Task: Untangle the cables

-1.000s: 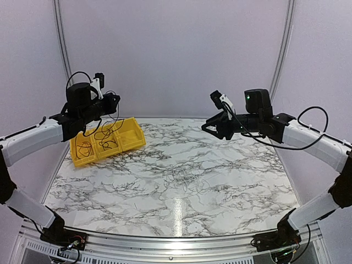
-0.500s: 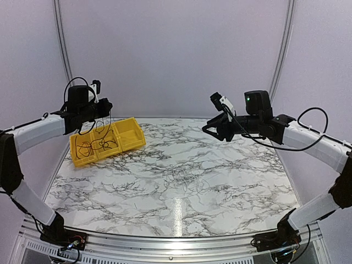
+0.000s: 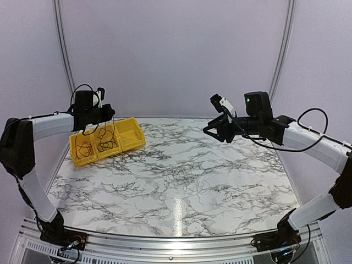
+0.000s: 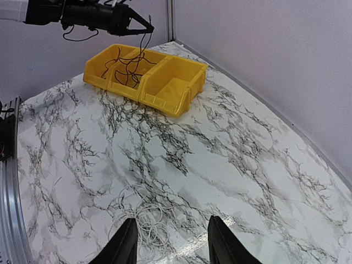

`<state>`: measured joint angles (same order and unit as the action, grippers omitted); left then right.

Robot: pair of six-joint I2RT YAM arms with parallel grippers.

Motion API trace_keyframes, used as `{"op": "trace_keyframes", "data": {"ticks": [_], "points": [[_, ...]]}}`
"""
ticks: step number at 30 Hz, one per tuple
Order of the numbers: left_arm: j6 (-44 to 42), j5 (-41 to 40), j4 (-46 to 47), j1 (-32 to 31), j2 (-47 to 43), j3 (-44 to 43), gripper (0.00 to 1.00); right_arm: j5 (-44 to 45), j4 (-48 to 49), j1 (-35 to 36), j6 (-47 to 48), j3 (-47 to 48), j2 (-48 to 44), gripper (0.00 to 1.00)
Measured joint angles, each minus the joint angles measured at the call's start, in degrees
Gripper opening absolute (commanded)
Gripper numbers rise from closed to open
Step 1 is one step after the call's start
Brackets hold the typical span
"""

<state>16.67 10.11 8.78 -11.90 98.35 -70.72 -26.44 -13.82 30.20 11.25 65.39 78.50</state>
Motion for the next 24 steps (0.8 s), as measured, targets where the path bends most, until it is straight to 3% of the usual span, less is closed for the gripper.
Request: {"op": "trace_keyframes", "data": {"ticks": [11,24], "points": [[0.07,3.45,0.85,3.32,7.5,-2.19,0.0,0.68,-0.33,-0.2,0.96,-0.44,-0.81,0.45],[-2.21,2.93,-4.0,3.45,5.73,0.55,0.0,1.05,-0.07,-0.48,1.01,-2.19,-1.6,0.45]]}}
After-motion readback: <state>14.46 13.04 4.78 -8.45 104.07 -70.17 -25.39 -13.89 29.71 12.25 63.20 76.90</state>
